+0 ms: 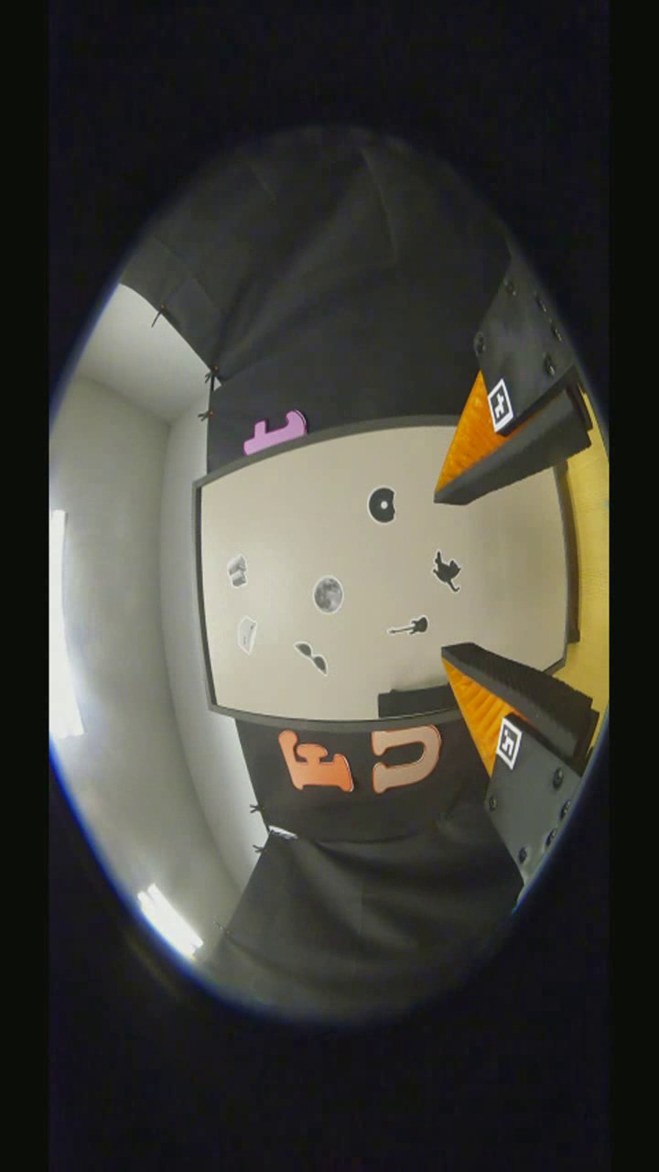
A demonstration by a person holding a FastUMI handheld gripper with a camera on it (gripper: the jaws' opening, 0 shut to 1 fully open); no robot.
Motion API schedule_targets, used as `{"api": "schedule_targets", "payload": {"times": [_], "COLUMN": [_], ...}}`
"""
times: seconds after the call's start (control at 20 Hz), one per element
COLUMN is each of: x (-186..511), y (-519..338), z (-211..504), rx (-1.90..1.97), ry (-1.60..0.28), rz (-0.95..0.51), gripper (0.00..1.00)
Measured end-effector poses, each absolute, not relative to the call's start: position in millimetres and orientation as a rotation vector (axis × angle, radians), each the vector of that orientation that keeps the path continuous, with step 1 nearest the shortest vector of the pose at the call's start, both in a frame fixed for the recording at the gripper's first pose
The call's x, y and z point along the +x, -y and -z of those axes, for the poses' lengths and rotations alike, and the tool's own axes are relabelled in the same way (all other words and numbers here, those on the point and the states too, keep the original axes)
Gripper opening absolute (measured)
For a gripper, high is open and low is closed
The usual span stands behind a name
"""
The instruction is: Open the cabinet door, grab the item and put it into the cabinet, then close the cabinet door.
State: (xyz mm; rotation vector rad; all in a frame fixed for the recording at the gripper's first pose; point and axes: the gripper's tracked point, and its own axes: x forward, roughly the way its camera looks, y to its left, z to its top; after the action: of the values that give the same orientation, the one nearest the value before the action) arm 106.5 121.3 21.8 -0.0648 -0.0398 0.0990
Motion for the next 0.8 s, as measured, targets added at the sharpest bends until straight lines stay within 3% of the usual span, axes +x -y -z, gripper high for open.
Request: {"api": "schedule_targets", "payload": {"times": [0.35, 0.8], "x": [196, 245], "y": [-235, -280], "z": [12, 45], "rx": [0.046, -0.014], "ry": [-0.089, -0.171], "rz": [-0.276, -0.25], "gripper": [0.98, 0.97]}}
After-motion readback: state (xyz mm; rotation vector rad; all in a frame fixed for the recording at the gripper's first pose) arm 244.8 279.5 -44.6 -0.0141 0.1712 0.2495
